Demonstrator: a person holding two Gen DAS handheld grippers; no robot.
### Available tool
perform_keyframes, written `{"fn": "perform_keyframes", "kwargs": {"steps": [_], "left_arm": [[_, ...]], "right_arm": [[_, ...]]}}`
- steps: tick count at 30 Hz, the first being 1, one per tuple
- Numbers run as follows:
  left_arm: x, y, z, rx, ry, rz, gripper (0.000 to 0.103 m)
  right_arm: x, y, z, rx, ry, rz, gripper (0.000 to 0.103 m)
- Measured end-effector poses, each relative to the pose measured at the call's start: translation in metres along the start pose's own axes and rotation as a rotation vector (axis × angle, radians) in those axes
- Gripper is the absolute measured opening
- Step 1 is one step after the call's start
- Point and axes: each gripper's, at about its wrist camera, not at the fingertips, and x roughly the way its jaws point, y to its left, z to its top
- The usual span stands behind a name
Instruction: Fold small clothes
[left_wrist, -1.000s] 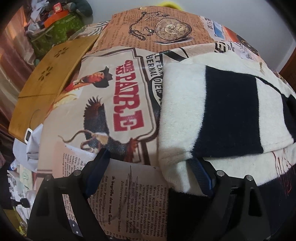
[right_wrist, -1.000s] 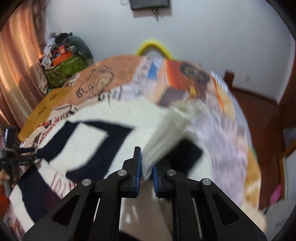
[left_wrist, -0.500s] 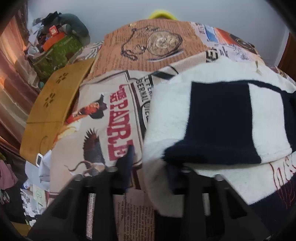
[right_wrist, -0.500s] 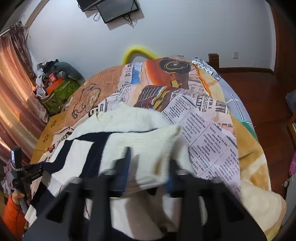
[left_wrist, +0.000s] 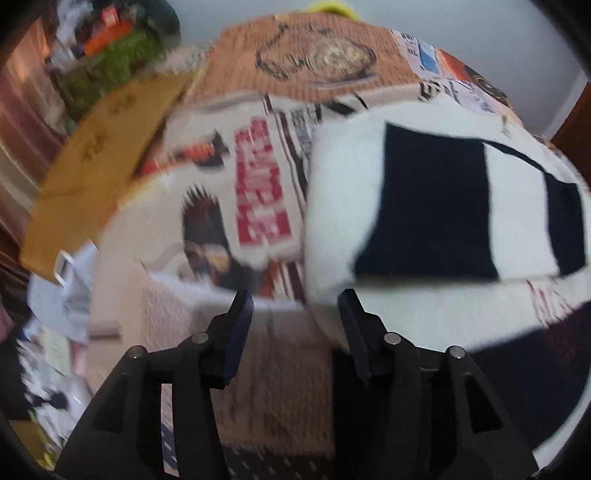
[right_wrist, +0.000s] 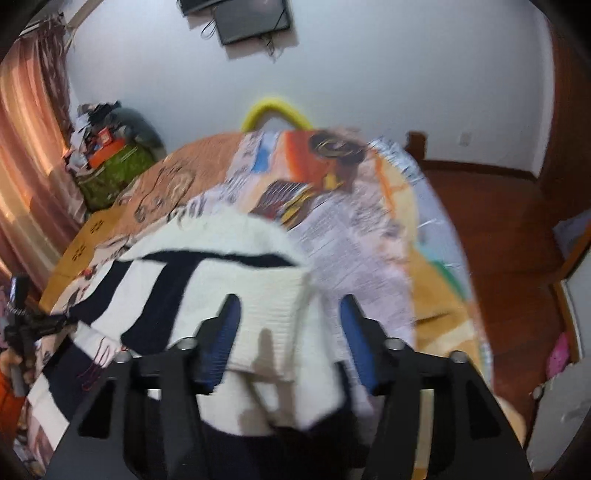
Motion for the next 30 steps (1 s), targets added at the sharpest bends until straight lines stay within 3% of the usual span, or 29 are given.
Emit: {"fn": "perform_keyframes", "kwargs": {"steps": [3,7,9,10,12,14,18,25,30], "left_arm": [[0.001,-0.002,-0.014,-0.023,0.046,-0.07,0.049],[-0.002,-0.007,-0.024,-0.047,0.053,-0.122,0.049],[-0.004,-0.01,-0.027,-0.054,0.054,-0.154,0.026],[-0.006,-0.013,-0.027,-0.053,0.057,-0.174,0.02],[-0.009,-0.017,-0.028,-0.048,0.044,-0.146,0.009],[-0.014,-0.021,-0.028,-0.034,0.026,-0.105,0.008],[-0.03,-0.011,-0.035,-0.058,-0.022,-0.08,0.008],[-0.023,-0.005,-0.057,-0.068,0.009,-0.077,0.007],[-0.03,-0.005,-0.059,-0.049,0.006,-0.069,0.007]], "right_arm": [[0.0,-0.016,-0.005,0.023,0.028,-0.011,0.06],[0.022,-0.027,-0.027,0.038,0.146,0.013,0.06],[0.03,-0.023,-0.036,0.028,0.165,0.036,0.059],[0.034,-0.02,-0.04,0.019,0.172,0.045,0.055],[0.042,-0.013,-0.045,0.0,0.187,0.052,0.02],[0.046,-0.01,-0.044,-0.018,0.197,0.037,0.016],[0.036,-0.013,-0.029,-0.074,0.159,-0.018,0.014],[0.04,-0.036,-0.002,-0.069,0.15,-0.096,0.015],[0.043,-0.029,-0.003,-0.089,0.167,-0.119,0.024]]}}
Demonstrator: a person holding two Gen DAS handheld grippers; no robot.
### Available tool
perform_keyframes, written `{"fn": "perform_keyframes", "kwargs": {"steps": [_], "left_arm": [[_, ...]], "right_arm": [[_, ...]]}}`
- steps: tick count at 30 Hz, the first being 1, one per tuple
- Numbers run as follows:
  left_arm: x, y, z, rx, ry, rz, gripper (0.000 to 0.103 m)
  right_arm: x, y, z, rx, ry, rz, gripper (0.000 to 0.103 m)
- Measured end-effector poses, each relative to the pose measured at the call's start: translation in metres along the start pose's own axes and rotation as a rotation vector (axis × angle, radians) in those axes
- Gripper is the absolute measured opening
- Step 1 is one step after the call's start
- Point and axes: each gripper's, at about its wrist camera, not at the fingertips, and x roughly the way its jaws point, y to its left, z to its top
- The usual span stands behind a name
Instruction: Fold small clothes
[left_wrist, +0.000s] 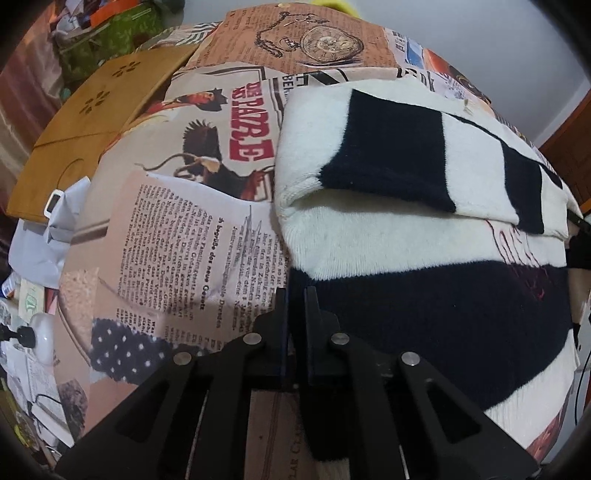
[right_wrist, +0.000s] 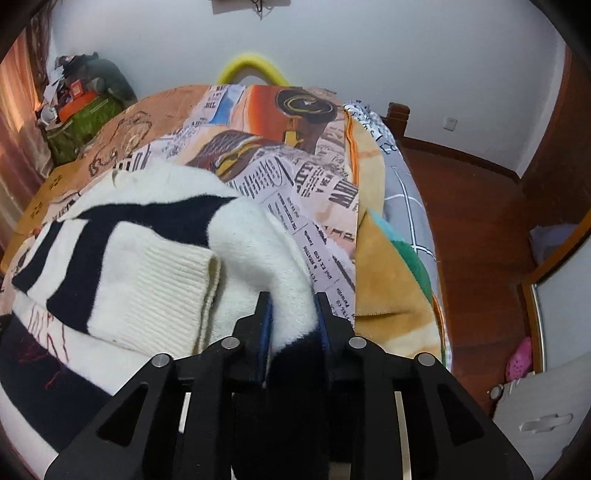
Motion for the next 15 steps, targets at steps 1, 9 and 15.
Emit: {"fn": "perform_keyframes", "kwargs": {"steps": [1,9,15], "left_arm": [[-0.002,0.0,0.0,0.004,-0.003,0.009,0.007],[-0.037,-0.008,0.025,0.02,-0.098,0.079,0.022],[-0.067,-0.035,0.051,0.077,-0.211,0.07,0.054]], "right_arm": [[-0.004,-0.001,0.0,0.011,-0.006,0.008,0.025],[-0.071,-0.01,-0.008,0.053,-0.138,0.042,0.049],[-0.111,-0.03,-0.026,0.11,-0.192,0.013,0.054]]}}
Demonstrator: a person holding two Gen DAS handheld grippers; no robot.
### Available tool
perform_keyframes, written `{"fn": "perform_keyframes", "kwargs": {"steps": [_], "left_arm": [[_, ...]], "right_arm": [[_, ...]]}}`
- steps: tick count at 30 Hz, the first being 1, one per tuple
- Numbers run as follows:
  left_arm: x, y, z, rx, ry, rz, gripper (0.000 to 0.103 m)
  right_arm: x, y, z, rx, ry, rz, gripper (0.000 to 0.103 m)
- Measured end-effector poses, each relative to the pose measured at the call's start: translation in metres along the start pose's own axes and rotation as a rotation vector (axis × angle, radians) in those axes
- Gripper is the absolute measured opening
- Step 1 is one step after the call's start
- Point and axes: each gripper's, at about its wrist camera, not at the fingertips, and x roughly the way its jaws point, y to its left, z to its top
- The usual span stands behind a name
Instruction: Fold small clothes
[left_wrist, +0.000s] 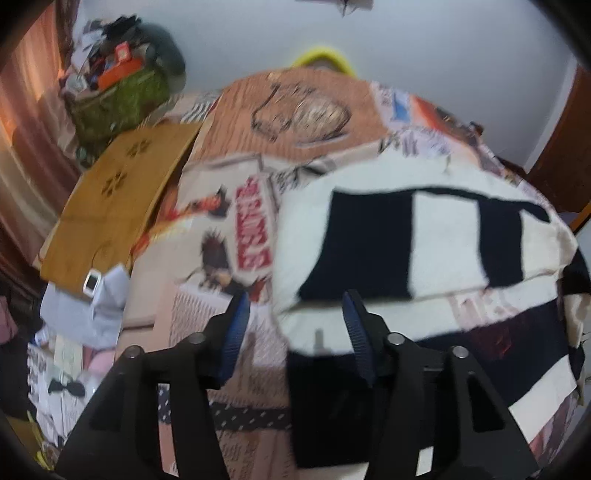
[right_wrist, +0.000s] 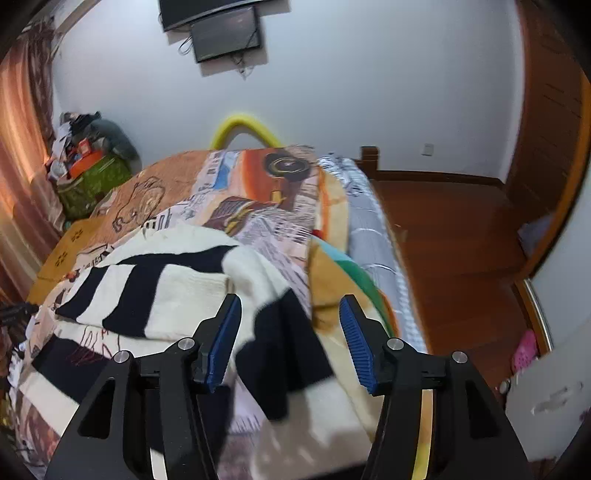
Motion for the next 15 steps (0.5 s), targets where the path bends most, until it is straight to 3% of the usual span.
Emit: {"fn": "perform_keyframes", "kwargs": {"steps": [6,10,15], "left_arm": [[-0.009,-0.038,0.014,0.048,-0.052,-0.06,0.068],[-0.002,-0.065,0.008,0.096,-0.027,-0.098,0.069],[0.012,-0.086,-0.001,0.129,0.02,-0.093,0.07]], "right_arm": [[-0.013,-0.025,-0.038,0.056,0.049,-0.077,0.059],[-0.002,-0.047,-0.077,0.134,0.134,-0.093,0.059],[0.018,-0.06,-0.114,0.212,0.246,-0.071,0.059]]}}
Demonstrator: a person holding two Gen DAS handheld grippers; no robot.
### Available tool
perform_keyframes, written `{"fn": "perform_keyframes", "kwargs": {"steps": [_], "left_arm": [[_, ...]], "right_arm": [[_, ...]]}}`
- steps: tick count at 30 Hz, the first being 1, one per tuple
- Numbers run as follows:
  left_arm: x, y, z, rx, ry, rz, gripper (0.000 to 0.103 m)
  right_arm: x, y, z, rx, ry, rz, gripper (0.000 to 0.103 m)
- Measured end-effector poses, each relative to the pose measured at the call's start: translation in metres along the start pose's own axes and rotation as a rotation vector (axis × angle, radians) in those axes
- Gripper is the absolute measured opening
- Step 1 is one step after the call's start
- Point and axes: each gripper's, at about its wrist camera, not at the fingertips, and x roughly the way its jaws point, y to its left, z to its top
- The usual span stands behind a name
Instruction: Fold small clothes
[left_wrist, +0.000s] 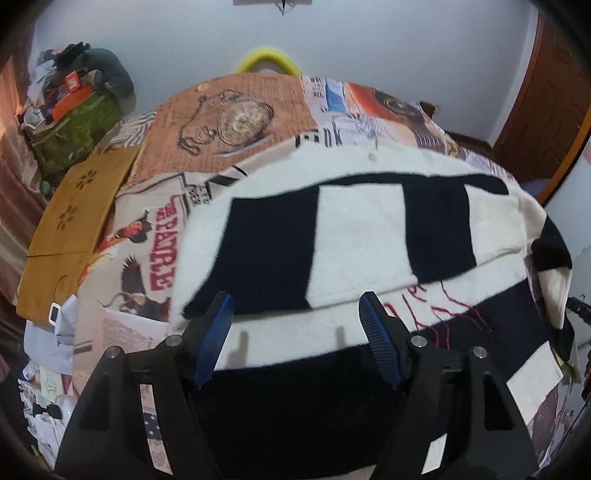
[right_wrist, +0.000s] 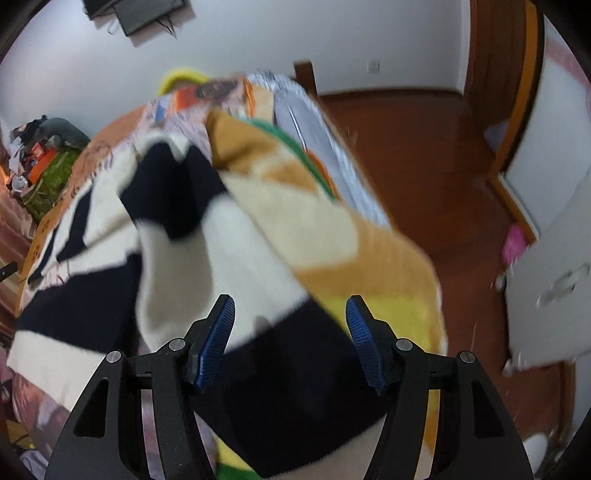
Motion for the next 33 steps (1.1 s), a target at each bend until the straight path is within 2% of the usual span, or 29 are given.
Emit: {"fn": "perform_keyframes", "kwargs": {"steps": [4,7,10,13,15,19,23,29,33], "left_arm": [[0.007,-0.006,-0.002,-0.014,0.025,-0.003,0.07],[0.007,-0.008,-0.002,-0.015,0.027,-0.001,0.07],[0.007,-0.008,0.0,-0.02,0.024,0.009,0.073],[0.008,-0.007,0.0,-0.035,0.026,0.003,0.073],[0.008,-0.007,0.0,-0.04,0.026,-0.001,0.073],[0.006,-0.009,-0.002,-0.021,0.021,0.004,0.073],[0.004,-0.008,-0.001,-0.011,0.003,0.011,0.073],[-0.002,-0.004,0.003,-0.021,-0.029,0.008,0.073],[-0.004,0.002,0.006,-0.038,-0.045,0.0,0.075]], "right_arm": [[0.022,-0.006,-0.013,0.008,0.046,-0.016,0.06],[0.027,-0.004,-0.018,-0.018,0.033,-0.023,0.064],[0.028,-0.002,-0.019,-0.037,0.026,-0.034,0.059],[0.025,0.001,-0.021,-0.058,0.006,-0.044,0.036],[0.021,0.002,-0.02,-0.055,-0.007,-0.03,0.011],[0.007,0.009,-0.017,-0.051,-0.041,-0.015,0.01],[-0.015,0.021,-0.006,-0.077,-0.111,-0.012,0.01],[-0.055,0.053,0.03,-0.115,-0.245,0.056,0.01],[-0.08,0.089,0.057,-0.194,-0.331,0.11,0.01]]}}
